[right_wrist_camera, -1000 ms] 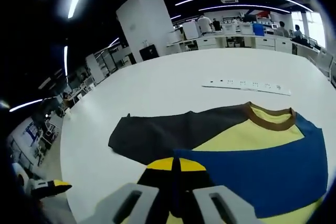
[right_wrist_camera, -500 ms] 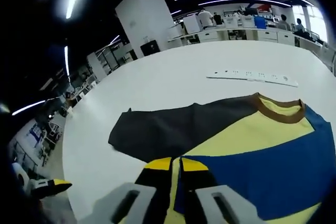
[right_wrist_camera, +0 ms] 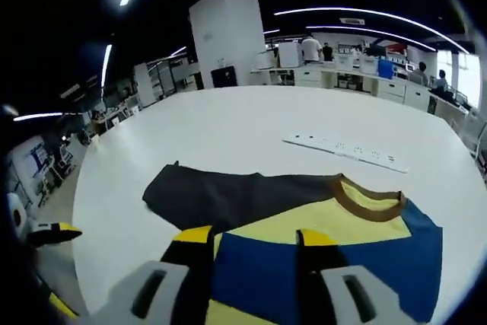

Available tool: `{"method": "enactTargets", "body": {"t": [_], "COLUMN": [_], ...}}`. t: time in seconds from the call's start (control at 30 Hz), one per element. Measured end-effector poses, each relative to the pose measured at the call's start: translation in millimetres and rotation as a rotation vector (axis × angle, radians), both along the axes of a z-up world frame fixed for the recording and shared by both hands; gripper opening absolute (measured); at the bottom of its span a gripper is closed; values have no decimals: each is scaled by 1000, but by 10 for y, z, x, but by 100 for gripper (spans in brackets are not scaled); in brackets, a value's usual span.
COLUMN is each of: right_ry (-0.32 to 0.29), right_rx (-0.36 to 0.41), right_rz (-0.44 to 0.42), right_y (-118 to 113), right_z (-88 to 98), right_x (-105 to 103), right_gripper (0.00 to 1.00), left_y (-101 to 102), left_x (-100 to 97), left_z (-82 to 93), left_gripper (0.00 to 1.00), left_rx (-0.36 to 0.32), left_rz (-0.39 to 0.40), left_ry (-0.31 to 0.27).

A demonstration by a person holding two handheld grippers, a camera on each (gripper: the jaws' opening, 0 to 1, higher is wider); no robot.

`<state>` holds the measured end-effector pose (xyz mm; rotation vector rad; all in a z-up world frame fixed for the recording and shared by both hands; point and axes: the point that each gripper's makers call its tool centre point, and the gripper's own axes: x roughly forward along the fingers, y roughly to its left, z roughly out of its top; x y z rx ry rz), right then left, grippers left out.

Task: Fold the garment on the visible template until the final outline fits inside the template.

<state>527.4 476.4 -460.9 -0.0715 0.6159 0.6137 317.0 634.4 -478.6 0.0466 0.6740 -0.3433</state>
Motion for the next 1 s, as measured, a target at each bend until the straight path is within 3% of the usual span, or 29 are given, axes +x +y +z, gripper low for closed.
{"method": "enactTargets", "body": {"t": [0.27, 0.5, 1.0], "right_ry": [-42, -59, -77], "right_rx": [-38, -83, -149], "right_rz": [-49, -78, -164], "right_y": [-529, -1006, -1981], "right_z": [56, -10, -149], "right_x": [31, -42, -233], "right_gripper": [55, 61, 52], "left_y": [-70, -113, -235], "left_x": [62, 99, 117], "left_z": [26, 71, 90], "left_gripper": [99, 99, 99], "left_rx": [13, 31, 38], "left_rz": [-25, -40, -75], "left_ry": [-1, -24, -26]}}
